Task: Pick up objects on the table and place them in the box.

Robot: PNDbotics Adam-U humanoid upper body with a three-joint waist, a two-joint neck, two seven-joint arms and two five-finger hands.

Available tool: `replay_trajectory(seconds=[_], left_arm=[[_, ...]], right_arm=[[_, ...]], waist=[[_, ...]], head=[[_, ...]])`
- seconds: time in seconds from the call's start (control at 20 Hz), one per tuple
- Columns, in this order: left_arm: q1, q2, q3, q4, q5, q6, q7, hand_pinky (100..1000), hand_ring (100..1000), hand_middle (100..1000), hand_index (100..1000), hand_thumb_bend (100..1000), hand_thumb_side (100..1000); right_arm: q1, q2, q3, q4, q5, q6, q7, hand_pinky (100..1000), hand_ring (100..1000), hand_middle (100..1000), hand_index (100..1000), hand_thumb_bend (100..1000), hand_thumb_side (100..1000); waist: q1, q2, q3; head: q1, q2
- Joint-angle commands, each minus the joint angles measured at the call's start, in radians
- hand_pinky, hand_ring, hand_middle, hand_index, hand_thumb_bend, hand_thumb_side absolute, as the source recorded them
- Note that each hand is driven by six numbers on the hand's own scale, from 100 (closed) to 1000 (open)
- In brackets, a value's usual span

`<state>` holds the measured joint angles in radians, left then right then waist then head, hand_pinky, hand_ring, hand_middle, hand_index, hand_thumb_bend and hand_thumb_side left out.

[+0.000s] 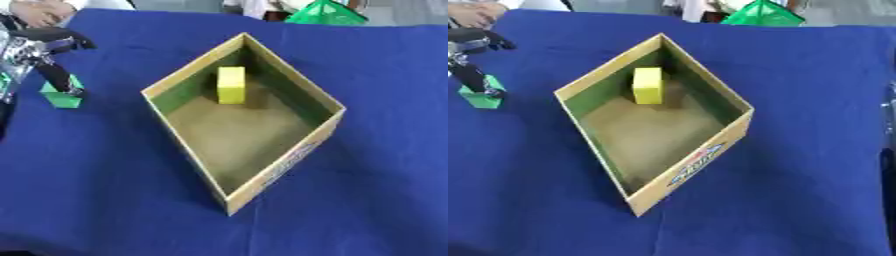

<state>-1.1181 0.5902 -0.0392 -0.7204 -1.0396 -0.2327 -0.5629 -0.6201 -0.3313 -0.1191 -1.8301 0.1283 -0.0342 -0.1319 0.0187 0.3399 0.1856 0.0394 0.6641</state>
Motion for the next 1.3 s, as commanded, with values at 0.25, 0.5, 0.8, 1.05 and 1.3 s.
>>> replay_trajectory(seconds=[0.25, 0.5, 0.8, 1.05, 1.3], left_arm=[[-0.018, 0.075, -0.015, -0.028, -0.015, -0.009, -0.057, 888, 915, 896, 928, 639, 100], [-0.007, 0.099, -0.003, -0.024, -0.065, -0.024, -0.070, 877, 911, 894, 924, 639, 100], [0.003, 0.098, 0.011, -0.001, -0.053, -0.028, -0.053, 845, 896, 877, 915, 603, 100], [0.001, 0.083, 0.010, -0.014, 0.007, -0.059, -0.011, 827, 876, 847, 904, 537, 100], [-0.010, 0.091, -0.012, -0.035, 0.046, -0.066, -0.037, 835, 883, 860, 895, 551, 100]], right_arm=[[-0.003, -0.028, -0.011, -0.021, -0.005, 0.001, -0.002, 843, 857, 642, 843, 183, 1000], [0.001, -0.029, -0.013, -0.021, -0.008, 0.002, -0.003, 843, 858, 641, 843, 181, 1000], [-0.001, -0.029, -0.014, -0.021, -0.011, 0.000, -0.004, 843, 858, 641, 843, 181, 1000], [-0.003, -0.028, -0.014, -0.018, -0.014, -0.001, -0.004, 843, 858, 640, 843, 179, 1000], [0.000, -0.028, -0.014, -0.018, -0.015, -0.001, -0.002, 843, 858, 639, 843, 180, 1000]], waist=[[0.008, -0.030, 0.010], [0.008, -0.029, 0.010], [0.005, -0.025, 0.010], [0.001, -0.025, 0.009], [0.004, -0.030, 0.015]], head=[[-0.007, 0.005], [-0.005, 0.004], [-0.001, 0.003], [0.001, 0.004], [0.001, 0.008]])
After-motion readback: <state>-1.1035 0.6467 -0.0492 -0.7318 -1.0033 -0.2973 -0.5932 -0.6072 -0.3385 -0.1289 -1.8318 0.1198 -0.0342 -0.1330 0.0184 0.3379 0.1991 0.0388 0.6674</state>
